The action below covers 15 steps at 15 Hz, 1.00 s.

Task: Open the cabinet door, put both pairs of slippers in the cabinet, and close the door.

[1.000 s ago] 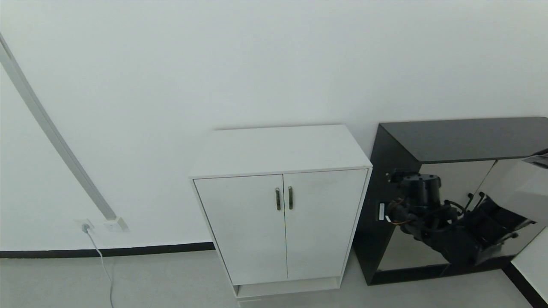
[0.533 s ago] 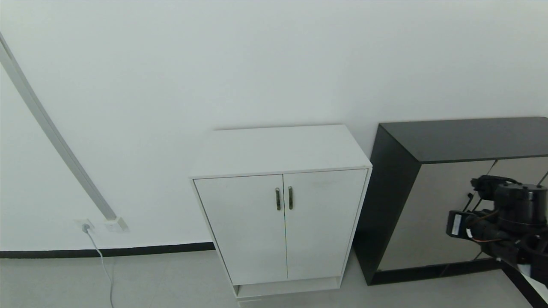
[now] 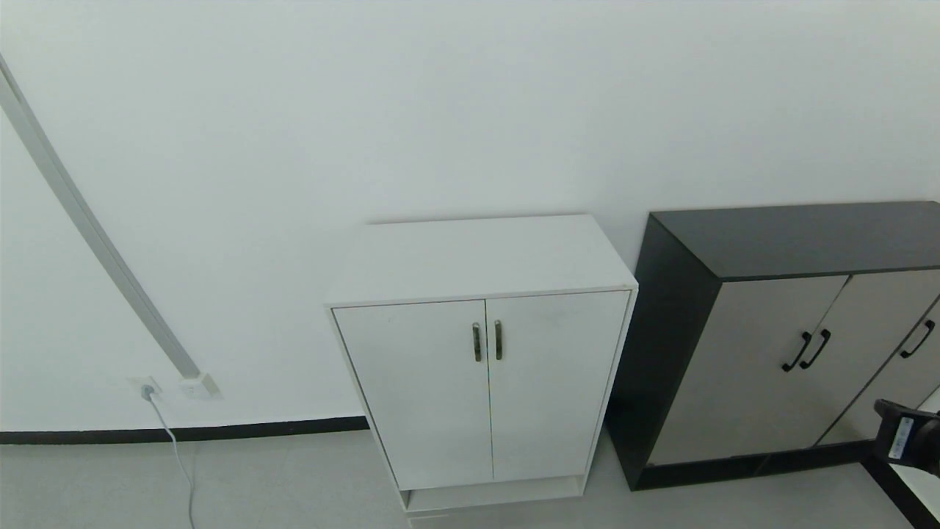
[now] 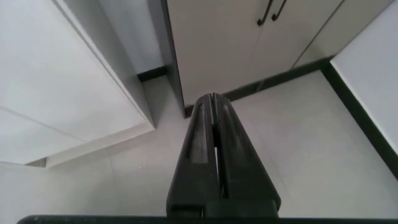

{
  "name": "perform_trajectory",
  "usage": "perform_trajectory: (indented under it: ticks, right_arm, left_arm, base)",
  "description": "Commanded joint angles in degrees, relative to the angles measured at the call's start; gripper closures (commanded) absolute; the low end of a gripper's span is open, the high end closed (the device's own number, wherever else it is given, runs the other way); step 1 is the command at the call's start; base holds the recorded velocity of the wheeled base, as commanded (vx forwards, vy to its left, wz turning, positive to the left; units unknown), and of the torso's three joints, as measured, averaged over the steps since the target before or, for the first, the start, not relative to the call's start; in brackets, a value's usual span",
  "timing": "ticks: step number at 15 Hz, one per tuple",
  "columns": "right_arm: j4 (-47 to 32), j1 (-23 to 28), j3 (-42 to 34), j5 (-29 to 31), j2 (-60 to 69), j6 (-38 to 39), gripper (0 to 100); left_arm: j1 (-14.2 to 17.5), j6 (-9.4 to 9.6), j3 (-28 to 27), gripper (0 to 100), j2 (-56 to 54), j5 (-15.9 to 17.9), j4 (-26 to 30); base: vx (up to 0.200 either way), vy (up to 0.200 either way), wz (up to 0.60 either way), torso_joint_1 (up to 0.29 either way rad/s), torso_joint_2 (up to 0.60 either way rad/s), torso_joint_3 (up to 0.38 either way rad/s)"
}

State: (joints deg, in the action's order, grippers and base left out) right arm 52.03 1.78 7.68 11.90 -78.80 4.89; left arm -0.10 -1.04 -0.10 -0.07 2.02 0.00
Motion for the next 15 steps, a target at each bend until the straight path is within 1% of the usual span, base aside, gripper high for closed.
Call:
perform_trajectory:
  ticks: [1,3,4,6,8,10,11,15]
  right_arm:
    - [-0.09,0.15,-4.52,-1.0,7.26,-1.2,100]
    - [-0.26,0.15,-7.68,-1.53,9.89,-1.2,100]
    - [-2.02,0.15,-7.68,-1.88,12.27,-0.85,100]
    - [-10.28,0.15,-7.68,-2.49,19.03,-0.93,100]
    - [-18.19,0.15,-7.68,-6.36,27.12,-1.2,100]
    - [-26.19,-0.11,-7.68,-7.42,33.89,-1.28,100]
    - [-28.39,-0.29,-7.68,-7.86,35.91,-1.37,100]
    - [-41.48,-1.08,-7.68,-13.22,46.54,-1.81,100]
  left_arm:
    - [0.01,-0.02,0.01,100,0.07,0.0,0.0]
    - [0.01,-0.02,0.01,100,0.07,0.0,0.0]
    - [0.01,-0.02,0.01,100,0.07,0.0,0.0]
    - [0.01,-0.02,0.01,100,0.07,0.0,0.0]
    - [0.01,-0.02,0.01,100,0.07,0.0,0.0]
    - [0.01,-0.02,0.01,100,0.07,0.0,0.0]
    - [0.01,-0.02,0.01,100,0.07,0.0,0.0]
    - [0.01,-0.02,0.01,100,0.07,0.0,0.0]
  base:
    - [0.0,0.0,0.0,0.0,0.0,0.0]
    - [0.0,0.0,0.0,0.0,0.0,0.0]
    - [0.0,0.0,0.0,0.0,0.0,0.0]
    - [0.0,0.0,0.0,0.0,0.0,0.0]
    - [0.0,0.0,0.0,0.0,0.0,0.0]
    - [0.0,0.0,0.0,0.0,0.0,0.0]
    - [0.0,0.0,0.0,0.0,0.0,0.0]
    - [0.0,0.0,0.0,0.0,0.0,0.0]
